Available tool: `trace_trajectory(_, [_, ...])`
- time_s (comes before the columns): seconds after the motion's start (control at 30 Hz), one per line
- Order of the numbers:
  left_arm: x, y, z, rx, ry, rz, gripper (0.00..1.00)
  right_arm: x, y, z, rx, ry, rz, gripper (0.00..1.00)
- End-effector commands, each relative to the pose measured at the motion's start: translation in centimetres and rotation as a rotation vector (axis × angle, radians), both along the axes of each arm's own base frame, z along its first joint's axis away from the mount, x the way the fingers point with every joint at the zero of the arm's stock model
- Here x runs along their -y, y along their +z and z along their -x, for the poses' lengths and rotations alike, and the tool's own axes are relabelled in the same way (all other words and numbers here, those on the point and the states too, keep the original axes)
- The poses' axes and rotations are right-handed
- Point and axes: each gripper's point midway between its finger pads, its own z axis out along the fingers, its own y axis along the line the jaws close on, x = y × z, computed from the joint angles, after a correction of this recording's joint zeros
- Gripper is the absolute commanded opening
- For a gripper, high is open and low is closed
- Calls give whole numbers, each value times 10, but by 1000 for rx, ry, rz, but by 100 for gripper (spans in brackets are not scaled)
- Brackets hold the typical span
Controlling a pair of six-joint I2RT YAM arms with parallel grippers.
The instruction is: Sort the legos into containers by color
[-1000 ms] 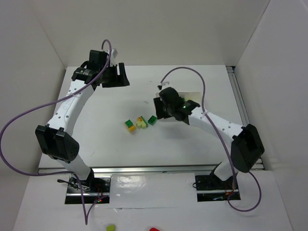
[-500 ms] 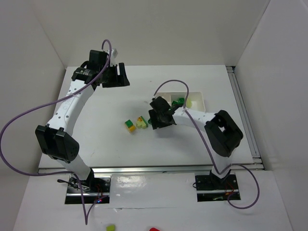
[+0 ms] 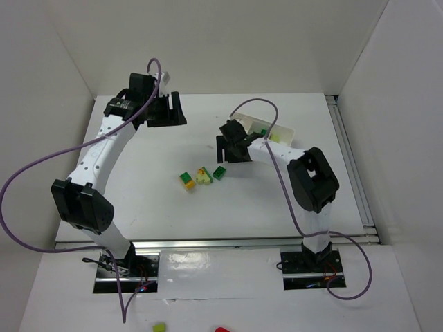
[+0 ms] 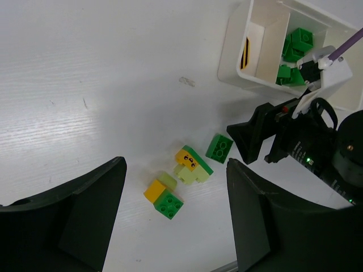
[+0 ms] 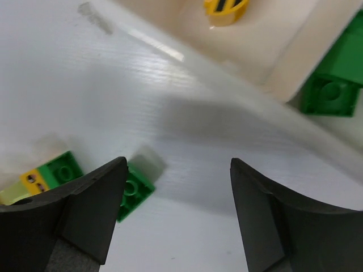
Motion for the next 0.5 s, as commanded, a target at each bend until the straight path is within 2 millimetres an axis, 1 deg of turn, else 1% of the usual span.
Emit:
trace_trajectory(0.0, [-2,-12,-3,-12,-14,-21,81,-33,10,15,-3,-11,-66,82])
trace_trajectory(0.07, [-1,-11,-3,-13,-22,-14,81,-41,1,25,-21,-20,-37,82])
trace_trajectory(0.13, [-1,-11,-3,-13,-22,-14,81,-46,-4,25,-35,-60,-44,83])
trace_trajectory(0.17, [-1,-11,-3,-13,-22,-14,81,-51,-3,25,-35,-73,-50,83])
trace_trajectory(0.2, [-1,-11,-3,-13,-22,-14,81,-53,-9,25,-35,-82,-36,83])
trace_trajectory(0.27, [-1,-11,-3,-13,-22,-14,81,-47,-11,23,-23,-113,27,83])
trace_trajectory(0.3, [-1,-11,-3,-13,-22,-14,81,-46,-18,26,-28,-122,60,81])
trace_trajectory(0.33, [-1,-11,-3,-13,-22,-14,81,-43,-15,24,-20,-144,75,81])
trace_trajectory(0.37, [-1,-11,-3,-13,-22,-14,81,-33,-21,27,-26,-167,118,80])
trace_trajectory(0.43, [-1,-11,-3,-13,-22,-14,81,-30,-19,27,-18,-181,122,80])
trace_trajectory(0.47, [-1,-11,-3,-13,-22,-14,81,-25,-26,32,-33,-188,134,80])
